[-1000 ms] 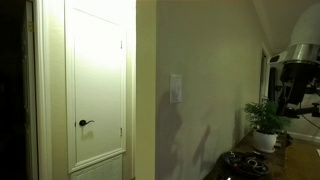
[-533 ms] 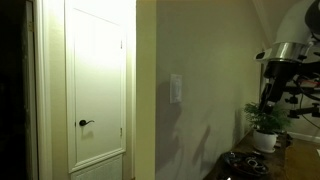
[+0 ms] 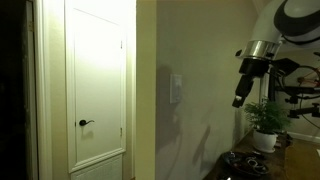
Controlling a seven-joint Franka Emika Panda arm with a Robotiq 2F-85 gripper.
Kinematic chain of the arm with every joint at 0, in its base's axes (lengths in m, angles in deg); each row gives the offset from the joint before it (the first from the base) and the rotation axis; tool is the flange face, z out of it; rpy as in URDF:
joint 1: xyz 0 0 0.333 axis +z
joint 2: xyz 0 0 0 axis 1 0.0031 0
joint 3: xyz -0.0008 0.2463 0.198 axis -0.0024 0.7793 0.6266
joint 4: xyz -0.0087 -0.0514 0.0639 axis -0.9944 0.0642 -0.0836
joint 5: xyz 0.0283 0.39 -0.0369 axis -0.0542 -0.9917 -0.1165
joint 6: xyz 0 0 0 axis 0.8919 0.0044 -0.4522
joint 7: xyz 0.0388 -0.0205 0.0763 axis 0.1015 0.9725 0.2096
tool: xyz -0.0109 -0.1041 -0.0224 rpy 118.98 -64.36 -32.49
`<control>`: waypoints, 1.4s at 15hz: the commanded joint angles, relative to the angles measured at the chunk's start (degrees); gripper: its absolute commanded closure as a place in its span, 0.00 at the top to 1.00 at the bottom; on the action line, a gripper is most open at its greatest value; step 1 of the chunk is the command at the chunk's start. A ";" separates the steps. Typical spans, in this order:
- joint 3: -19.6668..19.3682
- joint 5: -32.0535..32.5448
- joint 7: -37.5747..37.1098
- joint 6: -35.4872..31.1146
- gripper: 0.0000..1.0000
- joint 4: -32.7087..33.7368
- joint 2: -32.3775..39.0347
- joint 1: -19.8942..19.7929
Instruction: Turn off the light switch
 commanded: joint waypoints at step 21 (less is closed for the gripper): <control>3.85 -9.15 -5.05 -9.82 0.86 10.10 11.54 1.25</control>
